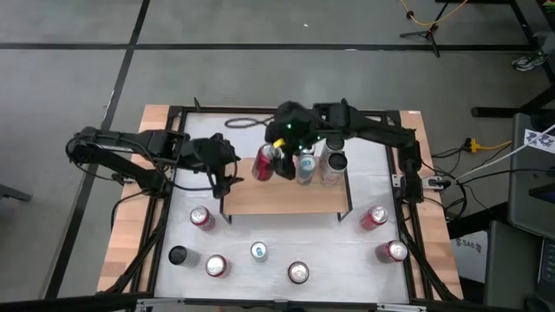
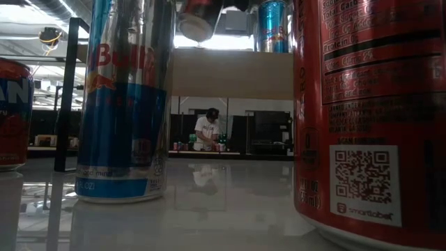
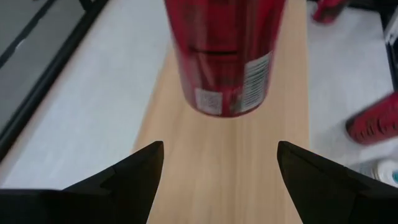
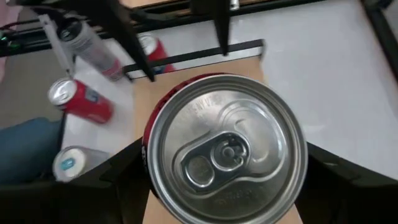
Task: Place canned beverage on shelf
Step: Put the top red-black soda can on the shelf
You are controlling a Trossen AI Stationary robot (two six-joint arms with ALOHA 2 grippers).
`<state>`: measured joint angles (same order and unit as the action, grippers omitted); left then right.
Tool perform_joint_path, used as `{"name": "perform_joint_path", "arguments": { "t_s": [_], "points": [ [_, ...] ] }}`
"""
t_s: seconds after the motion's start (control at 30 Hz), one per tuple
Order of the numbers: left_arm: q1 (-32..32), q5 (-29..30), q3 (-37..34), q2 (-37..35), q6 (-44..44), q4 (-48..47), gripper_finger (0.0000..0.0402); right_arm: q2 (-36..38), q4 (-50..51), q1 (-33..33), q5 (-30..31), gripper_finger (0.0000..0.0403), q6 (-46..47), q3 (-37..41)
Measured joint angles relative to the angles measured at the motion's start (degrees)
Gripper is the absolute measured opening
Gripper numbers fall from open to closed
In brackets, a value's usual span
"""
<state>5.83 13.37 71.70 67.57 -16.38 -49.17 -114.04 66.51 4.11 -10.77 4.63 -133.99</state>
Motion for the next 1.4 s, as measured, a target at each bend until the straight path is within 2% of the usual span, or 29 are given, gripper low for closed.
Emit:
{"name": "perform_joint_path", "arguments": {
  "t_s": [0.27,0.43,0.87,1.0,1.4],
  "points": [
    [5.05,0.19,-3.77,0.02,-3.05,0.88,0.0307,-0.11,3.03,-5.46,6.56,0.0291,2.52,1.51],
    [7.91,2.57,-5.08,0.02,-4.97,2.52,0.0307,-0.20,3.05,-7.66,6.76,0.0291,4.45,4.16],
    [12.60,3.31,-6.51,0.02,-5.64,6.95,0.0307,-0.22,2.96,-8.56,9.58,0.0292,5.67,9.68],
    [13.71,5.65,-6.51,0.02,-5.76,6.96,0.0307,-0.22,2.61,-8.58,9.64,0.0292,5.59,10.22],
    [14.51,5.92,-6.51,0.02,-5.75,7.93,0.0307,-0.22,2.24,-8.58,9.24,0.0295,5.58,10.27]
  ]
}}
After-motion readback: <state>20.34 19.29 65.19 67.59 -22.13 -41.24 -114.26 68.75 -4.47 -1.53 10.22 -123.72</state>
